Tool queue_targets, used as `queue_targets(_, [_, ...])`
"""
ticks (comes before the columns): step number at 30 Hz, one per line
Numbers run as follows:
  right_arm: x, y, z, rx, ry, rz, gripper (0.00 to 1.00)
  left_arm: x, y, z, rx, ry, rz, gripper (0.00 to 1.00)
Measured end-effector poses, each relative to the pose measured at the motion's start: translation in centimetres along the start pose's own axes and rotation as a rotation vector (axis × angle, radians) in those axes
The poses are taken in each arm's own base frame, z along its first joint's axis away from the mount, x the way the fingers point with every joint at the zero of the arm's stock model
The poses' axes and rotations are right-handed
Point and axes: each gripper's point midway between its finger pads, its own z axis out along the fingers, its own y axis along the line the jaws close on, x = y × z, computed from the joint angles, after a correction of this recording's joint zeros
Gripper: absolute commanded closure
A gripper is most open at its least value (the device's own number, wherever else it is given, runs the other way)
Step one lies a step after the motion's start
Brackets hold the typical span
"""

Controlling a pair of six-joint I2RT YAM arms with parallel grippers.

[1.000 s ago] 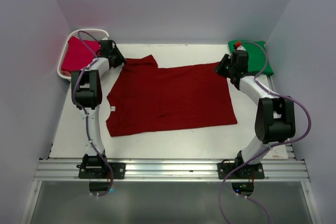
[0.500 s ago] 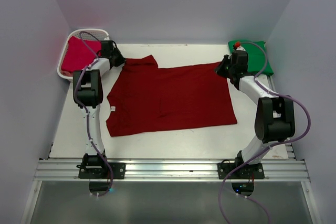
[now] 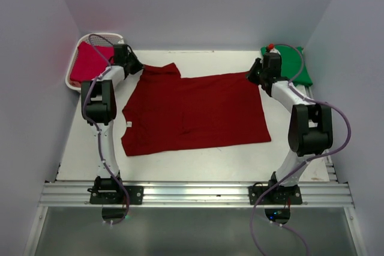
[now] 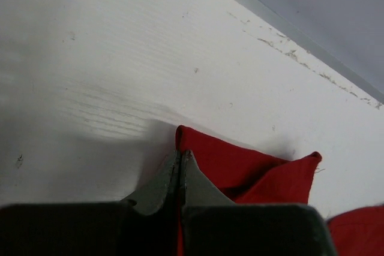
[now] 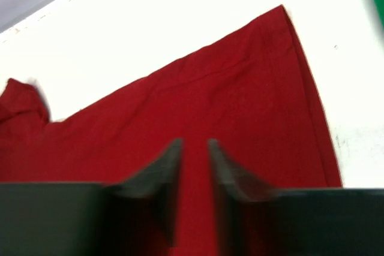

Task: Fold and stack the t-shirts
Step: Fold the tshirt

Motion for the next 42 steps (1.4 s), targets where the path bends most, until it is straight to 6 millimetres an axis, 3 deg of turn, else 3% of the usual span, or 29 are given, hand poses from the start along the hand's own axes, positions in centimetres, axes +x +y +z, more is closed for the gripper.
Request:
queue_targets(4, [-1.6, 0.0, 1.7, 0.04, -0.016, -0.009, 0.49, -1.6, -1.6, -1.5, 0.029, -0.029, 0.004, 1.0])
queue_targets(10, [-3.8, -1.2, 5.8, 0.156, -0.028, -0.016, 0.51, -3.3, -3.5, -3.4, 0.066, -0.055, 0.012, 1.0])
queue_targets(20, [-2.9, -4.7, 11.7, 0.287, 0.055, -0.033, 0.57, -2.6, -4.4, -5.8, 0.085, -0.031, -0.003, 1.0])
queue_targets(26, [-1.9, -6.5, 12.3, 0.329, 0.098, -0.052, 0.58, -2.9, -5.3, -6.9, 0.106, -0.037, 0.003, 1.0])
queue_targets(34, [-3.6, -8.0, 12.5, 0.37, 0.077, -0.083, 0.58, -2.1, -5.1, -6.8, 0.103, -0.018, 0.001, 1.0])
queue_targets(42, [-2.8, -9.0, 14.0, 0.368, 0.111, -0.088, 0.58, -1.9, -5.3, -6.8, 0.106, -0.015, 0.003, 1.0])
